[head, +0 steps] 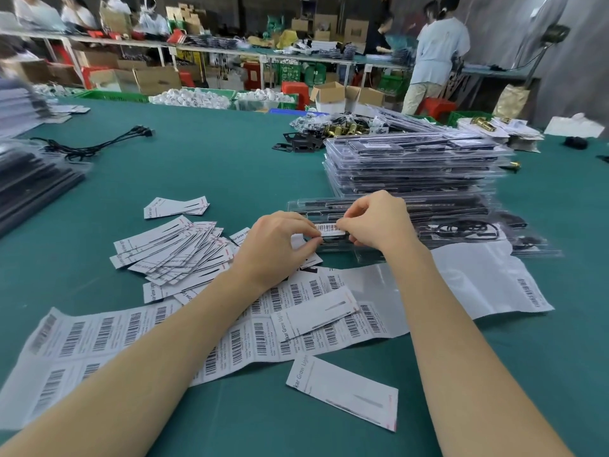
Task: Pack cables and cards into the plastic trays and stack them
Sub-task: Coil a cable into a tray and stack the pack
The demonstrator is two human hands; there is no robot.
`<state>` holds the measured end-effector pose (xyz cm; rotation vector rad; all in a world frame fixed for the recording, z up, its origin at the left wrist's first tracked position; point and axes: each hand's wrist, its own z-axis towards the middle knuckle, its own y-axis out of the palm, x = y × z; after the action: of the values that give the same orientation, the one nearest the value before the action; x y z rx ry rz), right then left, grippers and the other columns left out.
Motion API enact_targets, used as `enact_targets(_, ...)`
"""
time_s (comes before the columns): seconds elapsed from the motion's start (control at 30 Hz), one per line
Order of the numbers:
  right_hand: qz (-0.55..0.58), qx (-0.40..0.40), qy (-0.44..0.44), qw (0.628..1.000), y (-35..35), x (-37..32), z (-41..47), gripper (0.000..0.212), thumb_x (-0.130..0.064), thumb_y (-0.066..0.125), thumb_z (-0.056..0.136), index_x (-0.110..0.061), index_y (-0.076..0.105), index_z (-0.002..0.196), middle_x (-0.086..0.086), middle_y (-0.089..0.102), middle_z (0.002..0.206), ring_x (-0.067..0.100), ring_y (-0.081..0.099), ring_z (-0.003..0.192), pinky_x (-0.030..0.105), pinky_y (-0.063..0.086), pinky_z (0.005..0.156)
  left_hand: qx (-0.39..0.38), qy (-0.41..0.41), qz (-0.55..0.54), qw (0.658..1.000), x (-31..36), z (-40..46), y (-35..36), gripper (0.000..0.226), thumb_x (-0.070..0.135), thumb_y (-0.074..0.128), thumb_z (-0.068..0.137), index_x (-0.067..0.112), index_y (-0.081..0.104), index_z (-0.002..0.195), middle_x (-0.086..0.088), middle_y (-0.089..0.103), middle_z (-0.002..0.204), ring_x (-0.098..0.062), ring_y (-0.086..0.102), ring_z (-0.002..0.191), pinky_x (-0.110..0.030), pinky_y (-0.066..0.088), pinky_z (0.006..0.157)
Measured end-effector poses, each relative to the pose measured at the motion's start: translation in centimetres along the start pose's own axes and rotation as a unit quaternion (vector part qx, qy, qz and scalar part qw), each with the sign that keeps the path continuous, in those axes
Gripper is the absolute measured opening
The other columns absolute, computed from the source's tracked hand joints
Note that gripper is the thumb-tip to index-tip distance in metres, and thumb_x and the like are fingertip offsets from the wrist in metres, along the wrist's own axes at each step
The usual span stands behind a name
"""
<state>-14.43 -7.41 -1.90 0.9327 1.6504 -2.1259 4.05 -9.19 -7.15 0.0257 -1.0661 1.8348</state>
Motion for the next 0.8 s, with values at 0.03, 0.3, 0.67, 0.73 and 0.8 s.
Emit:
enact_targets(0.03, 0.005, 0.001, 0.006, 1.0, 0.0, 0.1, 0.0, 0.005, -0.018, 0.073, 0.082, -0.02, 0.076, 0.079, 0.008, 0.074, 0.082, 0.021, 0.074, 0.077, 0.039, 0.063, 0.076, -0.002, 0.0, 0.004, 1.0, 0.0, 0.0, 0.0, 0.009, 0.022, 0.076, 0.088, 0.018, 0.082, 0.093, 0.006, 0.076, 0.096, -0.012, 0.068, 0.093, -0.039, 0.054, 0.089)
enact_targets(0.3, -0.058, 0.05, -0.106, 0.991, 0.8, 0.6, -0.7, 0.01, -0.024, 0.069, 0.086, -0.03, 0.077, 0.089, -0.007, 0.073, 0.093, 0.015, 0.065, 0.09, 0.034, 0.057, 0.079, -0.049, 0.041, 0.063, 0.996, -0.4, 0.1, -0.1, 0.011, 0.026, 0.064, 0.097, 0.019, 0.072, 0.099, 0.009, 0.071, 0.099, -0.017, 0.059, 0.096, -0.043, 0.053, 0.078)
enact_targets(0.67, 0.008, 0.081, -0.192, 0.978, 0.1, 4.3, -2.6, 0.008, -0.042, 0.074, 0.083, -0.04, 0.081, 0.087, -0.032, 0.071, 0.085, 0.005, 0.054, 0.101, 0.041, 0.051, 0.089, -0.017, 0.027, 0.017, 0.999, -0.7, 0.2, -0.9, 0.007, 0.018, 0.078, 0.086, 0.017, 0.083, 0.09, 0.007, 0.078, 0.094, -0.011, 0.073, 0.087, -0.035, 0.059, 0.083)
enact_targets(0.73, -0.001, 0.1, -0.23, 0.968, 0.5, 3.8, -2.9, 0.009, -0.039, 0.076, 0.082, -0.036, 0.081, 0.09, -0.03, 0.071, 0.086, 0.009, 0.056, 0.102, 0.046, 0.051, 0.089, 0.0, -0.003, -0.001, 1.0, -0.8, 0.3, -1.0, 0.004, 0.02, 0.081, 0.082, 0.018, 0.083, 0.085, 0.007, 0.078, 0.087, -0.009, 0.073, 0.081, -0.035, 0.06, 0.08)
enact_targets(0.8, -0.003, 0.084, -0.251, 0.964, 0.9, 3.6, -3.3, 0.015, -0.037, 0.079, 0.081, -0.037, 0.081, 0.096, -0.037, 0.062, 0.085, 0.012, 0.058, 0.109, 0.048, 0.049, 0.092, 0.002, -0.045, -0.004, 0.999, -1.0, 0.5, -0.9, 0.009, 0.027, 0.083, 0.081, 0.018, 0.081, 0.079, 0.006, 0.076, 0.077, -0.012, 0.07, 0.072, -0.036, 0.059, 0.075)
